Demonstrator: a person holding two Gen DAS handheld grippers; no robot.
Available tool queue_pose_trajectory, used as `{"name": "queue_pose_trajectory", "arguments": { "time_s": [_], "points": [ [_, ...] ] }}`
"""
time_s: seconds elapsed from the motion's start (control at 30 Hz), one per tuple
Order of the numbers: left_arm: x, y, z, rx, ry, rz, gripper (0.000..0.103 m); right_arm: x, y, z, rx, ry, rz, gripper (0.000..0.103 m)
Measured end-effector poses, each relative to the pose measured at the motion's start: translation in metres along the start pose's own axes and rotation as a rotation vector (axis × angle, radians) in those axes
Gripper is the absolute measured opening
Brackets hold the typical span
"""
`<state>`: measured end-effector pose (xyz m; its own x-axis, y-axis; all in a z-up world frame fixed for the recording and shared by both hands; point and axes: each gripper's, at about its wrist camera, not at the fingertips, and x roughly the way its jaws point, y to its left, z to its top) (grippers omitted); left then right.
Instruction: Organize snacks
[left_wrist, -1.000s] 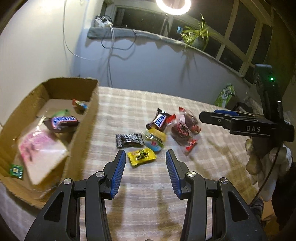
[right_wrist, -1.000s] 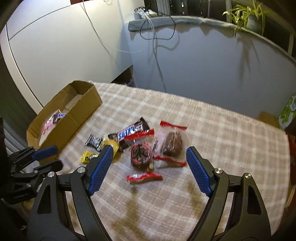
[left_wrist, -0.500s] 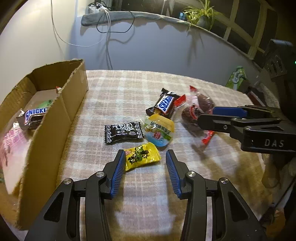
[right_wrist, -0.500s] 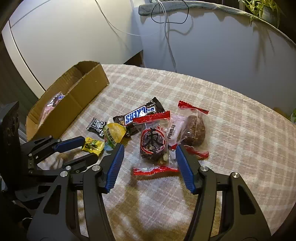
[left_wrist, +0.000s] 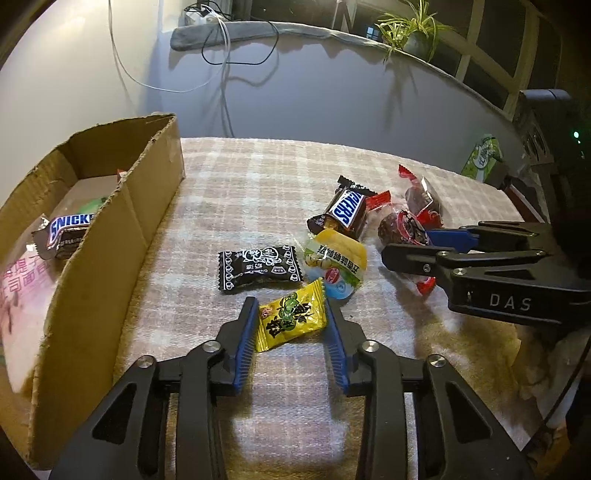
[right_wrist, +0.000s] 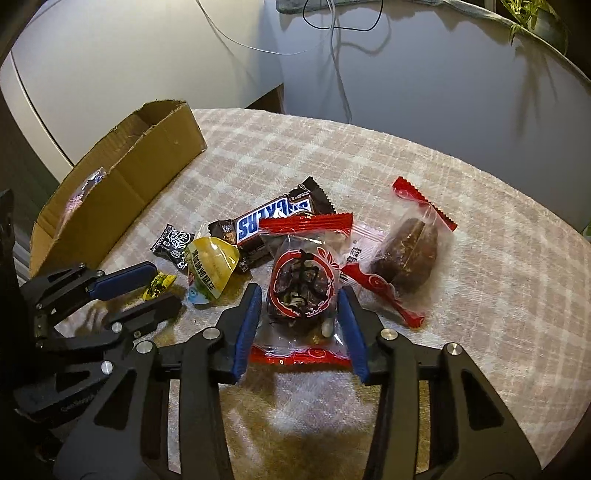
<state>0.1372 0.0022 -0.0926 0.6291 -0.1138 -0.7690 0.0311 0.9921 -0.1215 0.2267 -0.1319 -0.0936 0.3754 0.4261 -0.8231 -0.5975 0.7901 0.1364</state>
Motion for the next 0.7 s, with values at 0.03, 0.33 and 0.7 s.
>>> {"name": "queue_pose_trajectory", "arguments": {
  "time_s": [0.03,0.33,0.7],
  "points": [
    [0.000,-0.001,0.000,0.003,-0.002,-0.001,0.030,-0.001,0.000,0.000,-0.001,-0.001,-0.001,0.038],
    [-0.004,0.000,-0.002,0.003,-0.009,-0.006,0.021,-0.015,0.000,-0.006,0.008,-0.027,0.001,0.036],
    [-0.029,0.003,-0.001,-0.035,-0.054,-0.042,0.019,-0.046,0.005,-0.010,0.014,-0.087,0.019,0.036]
  ]
}}
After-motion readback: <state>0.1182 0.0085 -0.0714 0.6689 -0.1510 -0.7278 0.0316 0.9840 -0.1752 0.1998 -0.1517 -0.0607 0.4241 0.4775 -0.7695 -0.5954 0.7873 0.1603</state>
